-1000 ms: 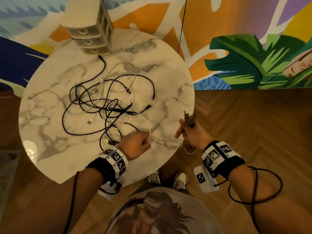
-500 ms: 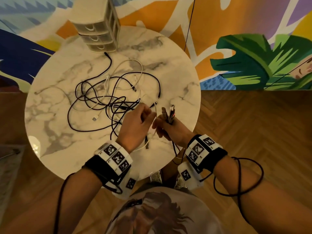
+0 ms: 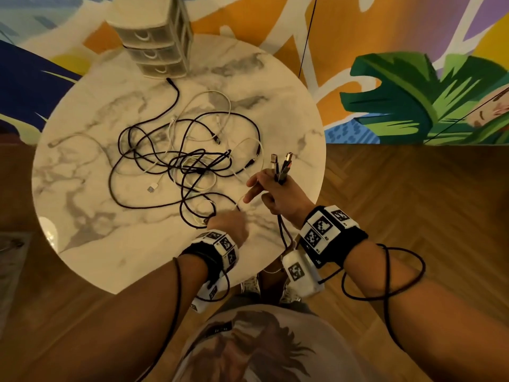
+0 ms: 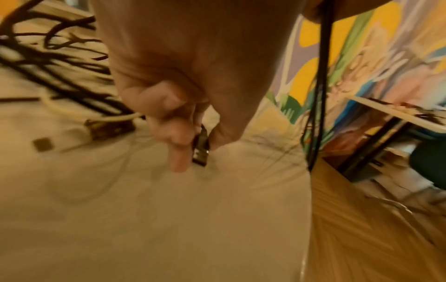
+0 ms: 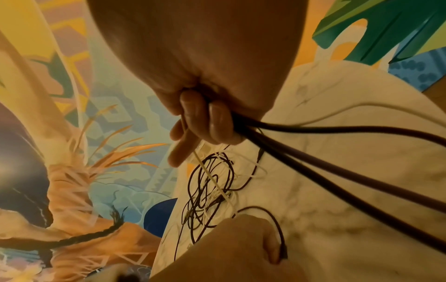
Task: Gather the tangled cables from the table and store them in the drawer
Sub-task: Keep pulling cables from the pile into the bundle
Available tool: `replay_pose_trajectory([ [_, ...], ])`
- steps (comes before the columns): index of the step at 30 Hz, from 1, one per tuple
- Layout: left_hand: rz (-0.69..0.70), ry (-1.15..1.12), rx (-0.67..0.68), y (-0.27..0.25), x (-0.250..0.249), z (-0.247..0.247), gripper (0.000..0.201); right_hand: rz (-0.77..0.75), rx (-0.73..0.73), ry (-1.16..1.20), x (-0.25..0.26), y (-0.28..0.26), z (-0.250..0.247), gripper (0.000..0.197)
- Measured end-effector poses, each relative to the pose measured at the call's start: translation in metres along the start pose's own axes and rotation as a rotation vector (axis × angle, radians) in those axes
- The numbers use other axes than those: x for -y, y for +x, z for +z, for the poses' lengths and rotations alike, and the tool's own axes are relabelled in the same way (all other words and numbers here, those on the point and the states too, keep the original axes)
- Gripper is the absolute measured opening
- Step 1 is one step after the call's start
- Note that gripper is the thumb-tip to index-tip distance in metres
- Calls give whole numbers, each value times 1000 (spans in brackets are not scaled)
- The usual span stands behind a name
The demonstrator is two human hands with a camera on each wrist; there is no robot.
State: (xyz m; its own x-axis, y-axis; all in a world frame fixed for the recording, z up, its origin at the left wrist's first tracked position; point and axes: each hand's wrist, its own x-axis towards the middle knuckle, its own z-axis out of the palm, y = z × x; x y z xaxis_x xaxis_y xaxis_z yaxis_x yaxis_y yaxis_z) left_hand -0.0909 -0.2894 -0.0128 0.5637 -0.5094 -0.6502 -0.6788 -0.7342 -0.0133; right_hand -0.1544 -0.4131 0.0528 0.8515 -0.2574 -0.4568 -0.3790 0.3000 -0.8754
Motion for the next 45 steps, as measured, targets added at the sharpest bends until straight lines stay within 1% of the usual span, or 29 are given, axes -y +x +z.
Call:
replay_pose_trajectory([
  [2, 103, 83, -13, -13, -8, -7, 33, 17, 4, -29, -1, 3, -2, 29],
  [3, 167, 110, -47, -20, -13, -12, 33, 35, 4, -82, -1, 4, -4, 30],
  [5, 267, 129, -148, -38, -20, -33, 34, 68, -34, -291, -3, 6, -10, 36],
  [6, 296, 127, -193, -46, -22, -46, 35, 65, -100, -381, -5, 7, -14, 40],
  [7, 329, 118, -245, -53, -23, -62, 34, 46, -193, -417, -7, 8, -21, 40],
  [9, 406, 54, -380, -62, -21, -93, 30, -54, -360, -314, -7, 4, -35, 32],
  [10, 442, -16, -432, -65, -20, -108, 27, -130, -400, -280, -3, -2, -40, 29],
  [11, 473, -114, -454, -68, -21, -123, 25, -199, -392, -284, 2, -7, -43, 31],
  [13, 530, -310, -414, -68, -25, -146, 19, -279, -271, -332, 15, -17, -46, 42],
  [15, 559, -476, -352, -64, -30, -160, 14, -271, -148, -376, 27, -20, -41, 42],
  [18, 560, -814, -339, -59, -31, -165, 8, -299, -130, -377, 38, -19, -42, 32],
  [19, 578, -921, -342, -59, -32, -164, 6, -309, -132, -342, 39, -20, -45, 33],
  [20, 614, -968, -355, -58, -40, -166, 4, -321, -137, -316, 43, -25, -53, 34],
  [21, 628, -975, -393, -58, -40, -164, 2, -326, -113, -319, 42, -26, -54, 35],
  [23, 623, -888, -498, -58, -44, -162, 2, -326, -80, -317, 40, -26, -54, 34],
  [24, 619, -845, -541, -58, -47, -161, 3, -321, -90, -311, 38, -25, -53, 34],
  [28, 653, -618, -666, -55, -58, -157, 12, -277, -212, -353, 37, -22, -55, 33],
  [30, 656, -557, -681, -51, -60, -155, 14, -266, -243, -343, 42, -26, -54, 38],
  [32, 649, -547, -699, -48, -61, -151, 15, -303, -238, -241, 44, -30, -53, 41],
  [34, 637, -673, -723, -47, -62, -144, 16, -304, -256, -68, 46, -33, -52, 32],
  [35, 621, -779, -694, -44, -63, -139, 24, -298, -287, -30, 47, -32, -53, 27],
  [36, 596, -877, -594, -41, -63, -134, 33, -292, -326, -35, 47, -32, -54, 25],
  [37, 571, -934, -433, -37, -64, -127, 40, -294, -371, -64, 44, -31, -56, 28],
  [38, 554, -945, -242, -33, -66, -118, 41, -305, -411, -86, 41, -29, -59, 32],
  [39, 547, -931, -64, -29, -67, -108, 34, -311, -452, -102, 39, -28, -63, 37],
  [40, 548, -905, 56, -26, -68, -96, 21, -315, -482, -103, 37, -27, -65, 42],
  [41, 544, -886, 106, -24, -68, -84, 11, -321, -495, -71, 34, -27, -67, 47],
  [42, 534, -872, 105, -22, -66, -74, 14, -327, -485, 10, 33, -28, -68, 51],
  [45, 431, -872, 73, -17, -51, -46, 24, -289, -402, 409, 35, -34, -73, 58],
])
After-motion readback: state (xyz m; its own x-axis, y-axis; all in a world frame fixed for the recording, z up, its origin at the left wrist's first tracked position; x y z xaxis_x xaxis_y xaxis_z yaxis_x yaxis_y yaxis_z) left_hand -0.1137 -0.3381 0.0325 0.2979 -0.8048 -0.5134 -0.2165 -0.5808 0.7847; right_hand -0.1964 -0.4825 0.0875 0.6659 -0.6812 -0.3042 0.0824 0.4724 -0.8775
